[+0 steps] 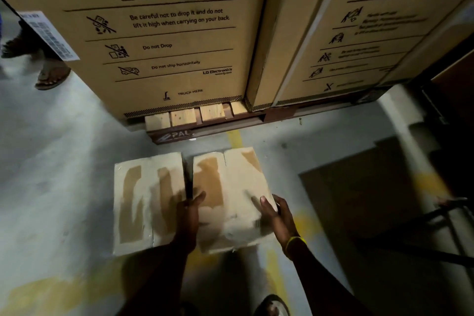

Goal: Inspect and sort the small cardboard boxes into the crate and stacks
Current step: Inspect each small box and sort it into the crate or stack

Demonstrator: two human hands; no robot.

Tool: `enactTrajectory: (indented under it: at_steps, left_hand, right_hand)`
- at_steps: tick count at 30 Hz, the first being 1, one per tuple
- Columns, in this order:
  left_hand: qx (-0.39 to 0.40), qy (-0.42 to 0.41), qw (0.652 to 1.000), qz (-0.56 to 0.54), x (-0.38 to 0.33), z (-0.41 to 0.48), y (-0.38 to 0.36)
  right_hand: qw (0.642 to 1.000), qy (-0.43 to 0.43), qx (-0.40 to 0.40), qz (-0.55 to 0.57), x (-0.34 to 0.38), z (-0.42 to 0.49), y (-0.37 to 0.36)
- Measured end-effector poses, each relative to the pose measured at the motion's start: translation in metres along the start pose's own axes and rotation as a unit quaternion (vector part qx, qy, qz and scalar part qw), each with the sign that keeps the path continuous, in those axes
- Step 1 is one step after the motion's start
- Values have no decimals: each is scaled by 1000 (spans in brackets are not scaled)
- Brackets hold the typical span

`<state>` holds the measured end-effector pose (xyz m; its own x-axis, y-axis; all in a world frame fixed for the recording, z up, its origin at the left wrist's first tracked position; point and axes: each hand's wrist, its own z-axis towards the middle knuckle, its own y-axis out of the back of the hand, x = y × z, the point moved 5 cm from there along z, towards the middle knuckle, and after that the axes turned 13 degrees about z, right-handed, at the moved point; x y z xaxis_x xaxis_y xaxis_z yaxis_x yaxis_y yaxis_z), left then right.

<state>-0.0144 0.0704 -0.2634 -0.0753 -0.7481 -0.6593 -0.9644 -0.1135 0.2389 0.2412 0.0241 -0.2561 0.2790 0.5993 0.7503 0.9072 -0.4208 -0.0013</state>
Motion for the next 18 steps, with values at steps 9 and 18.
enactTrajectory:
  at_steps: [9, 18]
  left_hand:
    - [77, 15, 997, -29, -87, -134, 34]
    - [120, -141, 982, 39, -275, -327, 47]
  right_hand:
    - [997, 25, -18, -72, 135, -112, 23]
    - [989, 115, -77, 56, 302, -319, 54]
